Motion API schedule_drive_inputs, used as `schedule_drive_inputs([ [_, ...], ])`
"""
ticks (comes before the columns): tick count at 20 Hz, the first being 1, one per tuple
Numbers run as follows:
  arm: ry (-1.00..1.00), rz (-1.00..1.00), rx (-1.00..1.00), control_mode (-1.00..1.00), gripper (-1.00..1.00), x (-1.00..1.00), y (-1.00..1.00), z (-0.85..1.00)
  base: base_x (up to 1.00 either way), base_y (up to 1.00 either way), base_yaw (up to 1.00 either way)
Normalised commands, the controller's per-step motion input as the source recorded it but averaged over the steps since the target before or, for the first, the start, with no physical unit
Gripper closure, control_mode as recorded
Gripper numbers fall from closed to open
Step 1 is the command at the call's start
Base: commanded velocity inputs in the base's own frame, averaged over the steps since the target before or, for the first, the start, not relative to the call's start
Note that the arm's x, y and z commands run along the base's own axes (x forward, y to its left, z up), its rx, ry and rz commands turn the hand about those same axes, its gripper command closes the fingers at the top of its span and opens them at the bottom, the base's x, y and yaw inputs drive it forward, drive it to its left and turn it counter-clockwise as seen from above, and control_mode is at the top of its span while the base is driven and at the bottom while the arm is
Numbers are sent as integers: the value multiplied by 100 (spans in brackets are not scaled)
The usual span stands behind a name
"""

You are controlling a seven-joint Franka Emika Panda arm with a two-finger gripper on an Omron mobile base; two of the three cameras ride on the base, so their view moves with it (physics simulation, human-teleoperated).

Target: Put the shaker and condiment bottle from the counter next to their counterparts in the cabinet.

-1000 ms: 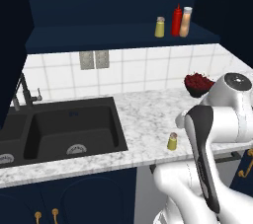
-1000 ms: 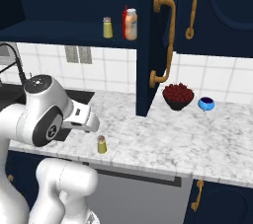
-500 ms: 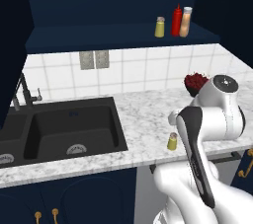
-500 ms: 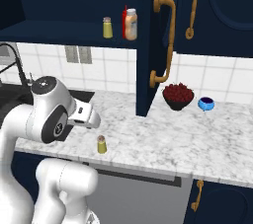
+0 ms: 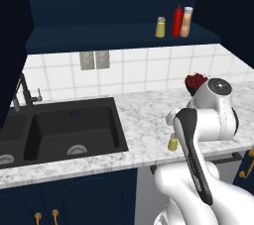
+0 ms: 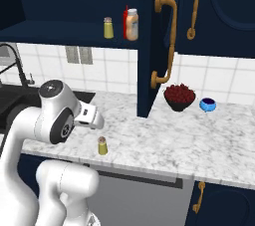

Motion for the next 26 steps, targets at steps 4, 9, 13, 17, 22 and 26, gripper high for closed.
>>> schedule_drive_inputs([
  [4, 0, 0, 0, -100, -100, 0, -4, -43, 0, 0, 0],
  [9, -3, 0, 0, -100, -100, 5, -2, -38, 0, 0, 0],
  [13, -4, 0, 0, -100, -100, 7, -3, -38, 0, 0, 0],
  [17, -8, 0, 0, -100, -100, 16, -9, -42, 0, 0, 0],
  [22, -7, 0, 0, -100, -100, 22, -9, -37, 0, 0, 0],
  [26, -2, 0, 0, -100, -100, 23, 0, -34, 0, 0, 0],
])
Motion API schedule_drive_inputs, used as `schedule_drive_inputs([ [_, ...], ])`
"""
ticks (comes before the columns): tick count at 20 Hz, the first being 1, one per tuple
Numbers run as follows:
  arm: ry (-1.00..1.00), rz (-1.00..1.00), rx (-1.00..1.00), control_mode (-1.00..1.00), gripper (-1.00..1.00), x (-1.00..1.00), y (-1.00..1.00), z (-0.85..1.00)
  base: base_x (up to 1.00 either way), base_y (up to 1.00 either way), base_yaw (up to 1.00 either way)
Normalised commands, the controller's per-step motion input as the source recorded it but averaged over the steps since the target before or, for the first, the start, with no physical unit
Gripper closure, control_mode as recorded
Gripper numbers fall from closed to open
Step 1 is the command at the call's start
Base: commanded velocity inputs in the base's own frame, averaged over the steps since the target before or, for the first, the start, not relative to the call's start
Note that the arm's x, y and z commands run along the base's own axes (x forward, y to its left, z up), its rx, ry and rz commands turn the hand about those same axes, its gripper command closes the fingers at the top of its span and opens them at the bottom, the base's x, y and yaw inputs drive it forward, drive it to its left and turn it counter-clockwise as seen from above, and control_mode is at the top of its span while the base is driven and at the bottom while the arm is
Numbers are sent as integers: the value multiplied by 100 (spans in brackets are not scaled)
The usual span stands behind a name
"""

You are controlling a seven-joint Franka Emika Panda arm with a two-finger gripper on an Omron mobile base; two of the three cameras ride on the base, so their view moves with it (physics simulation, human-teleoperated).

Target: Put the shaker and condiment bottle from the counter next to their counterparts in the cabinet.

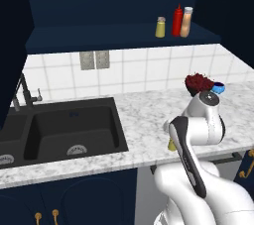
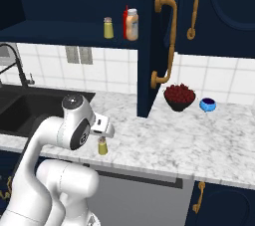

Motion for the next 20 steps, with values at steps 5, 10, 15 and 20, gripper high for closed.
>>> schedule_drive_inputs([
  [5, 0, 0, 0, -100, -100, 20, 0, -40, 0, 0, 0],
  [10, 0, 0, 0, -100, -100, 23, 0, -41, 0, 0, 0],
  [15, 0, 0, 0, -100, -100, 16, 0, -41, 0, 0, 0],
  [20, 0, -1, 0, -100, -100, 0, 0, -54, 0, 0, 0],
])
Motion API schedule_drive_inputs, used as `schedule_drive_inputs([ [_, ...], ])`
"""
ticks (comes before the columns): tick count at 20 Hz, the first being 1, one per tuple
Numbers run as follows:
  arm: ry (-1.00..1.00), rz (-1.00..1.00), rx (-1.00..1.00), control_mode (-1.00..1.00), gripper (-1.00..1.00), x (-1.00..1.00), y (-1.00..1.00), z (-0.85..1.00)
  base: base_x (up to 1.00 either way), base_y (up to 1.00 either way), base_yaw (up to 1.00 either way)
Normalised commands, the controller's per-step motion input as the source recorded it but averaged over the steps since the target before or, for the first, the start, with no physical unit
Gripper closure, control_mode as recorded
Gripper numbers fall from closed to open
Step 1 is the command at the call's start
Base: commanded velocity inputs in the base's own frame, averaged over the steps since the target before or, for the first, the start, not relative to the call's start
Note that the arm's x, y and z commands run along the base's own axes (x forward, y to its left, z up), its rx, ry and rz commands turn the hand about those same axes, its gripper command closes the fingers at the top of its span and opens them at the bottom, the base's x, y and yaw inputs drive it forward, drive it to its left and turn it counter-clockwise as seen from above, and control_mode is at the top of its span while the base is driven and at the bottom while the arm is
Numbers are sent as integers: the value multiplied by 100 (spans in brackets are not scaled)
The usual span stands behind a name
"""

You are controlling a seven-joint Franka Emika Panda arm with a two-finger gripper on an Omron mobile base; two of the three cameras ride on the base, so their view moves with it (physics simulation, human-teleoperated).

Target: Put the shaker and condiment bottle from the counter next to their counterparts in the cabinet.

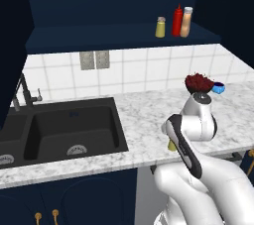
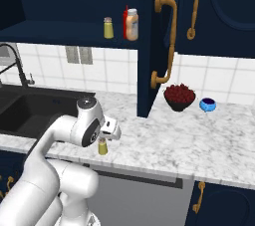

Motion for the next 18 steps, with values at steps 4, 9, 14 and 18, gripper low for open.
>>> schedule_drive_inputs([
  [4, -3, 0, -2, -100, -100, -8, 10, -52, 0, 0, 0],
  [9, -7, 0, -7, -100, -100, -9, 32, -49, 0, 0, 0],
  [14, -6, 0, -7, -100, -100, -3, 23, -56, 0, 0, 0],
  [18, -4, 0, 0, -100, -100, -9, 0, -68, 0, 0, 0],
])
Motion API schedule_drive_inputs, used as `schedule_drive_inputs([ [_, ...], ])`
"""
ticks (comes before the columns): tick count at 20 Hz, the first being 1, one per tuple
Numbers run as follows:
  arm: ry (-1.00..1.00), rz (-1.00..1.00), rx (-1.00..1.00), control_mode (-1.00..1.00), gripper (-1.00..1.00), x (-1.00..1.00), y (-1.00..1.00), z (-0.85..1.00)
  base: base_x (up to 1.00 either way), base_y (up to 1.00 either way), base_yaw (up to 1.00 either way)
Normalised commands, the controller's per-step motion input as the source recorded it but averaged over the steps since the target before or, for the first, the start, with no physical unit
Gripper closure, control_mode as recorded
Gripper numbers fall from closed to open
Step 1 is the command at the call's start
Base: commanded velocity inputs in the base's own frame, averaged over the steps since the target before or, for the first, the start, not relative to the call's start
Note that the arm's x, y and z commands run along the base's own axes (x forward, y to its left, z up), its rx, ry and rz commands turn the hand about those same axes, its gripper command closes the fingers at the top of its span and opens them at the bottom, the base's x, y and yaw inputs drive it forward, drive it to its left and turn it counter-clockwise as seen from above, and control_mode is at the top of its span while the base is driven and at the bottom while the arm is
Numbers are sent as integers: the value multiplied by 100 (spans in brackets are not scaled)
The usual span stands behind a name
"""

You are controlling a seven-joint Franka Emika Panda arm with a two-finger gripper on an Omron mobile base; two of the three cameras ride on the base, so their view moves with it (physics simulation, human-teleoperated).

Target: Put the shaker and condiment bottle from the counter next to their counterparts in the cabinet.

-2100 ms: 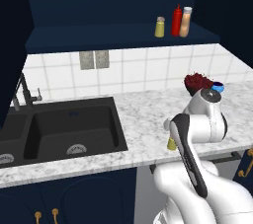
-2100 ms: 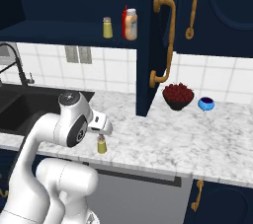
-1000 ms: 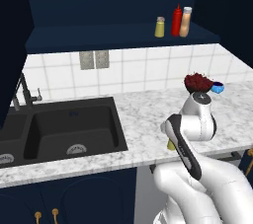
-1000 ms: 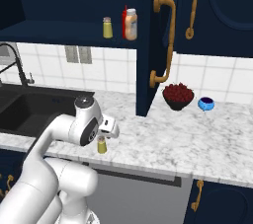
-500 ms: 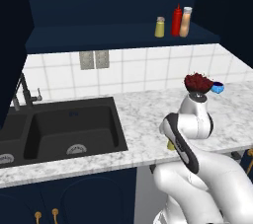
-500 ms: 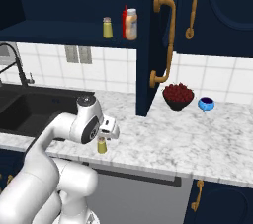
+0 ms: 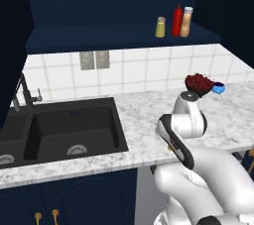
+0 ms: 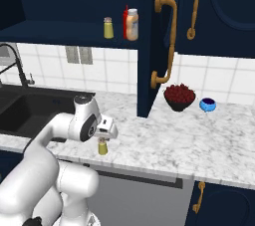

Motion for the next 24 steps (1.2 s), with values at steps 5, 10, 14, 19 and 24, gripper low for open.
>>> schedule_drive_inputs([
  [5, -5, 0, 0, -100, -100, -13, 0, -69, 0, 0, 0],
  [10, -5, 0, -4, -100, -100, -14, 1, -71, 0, 0, 0],
  [14, -7, 0, -7, -100, 100, -28, 18, -67, 0, 0, 0],
  [19, -5, 0, -2, -100, 100, -1, 4, -59, 0, 0, 0],
  [24, -4, 0, 0, -100, 100, -12, 0, -45, 0, 0, 0],
])
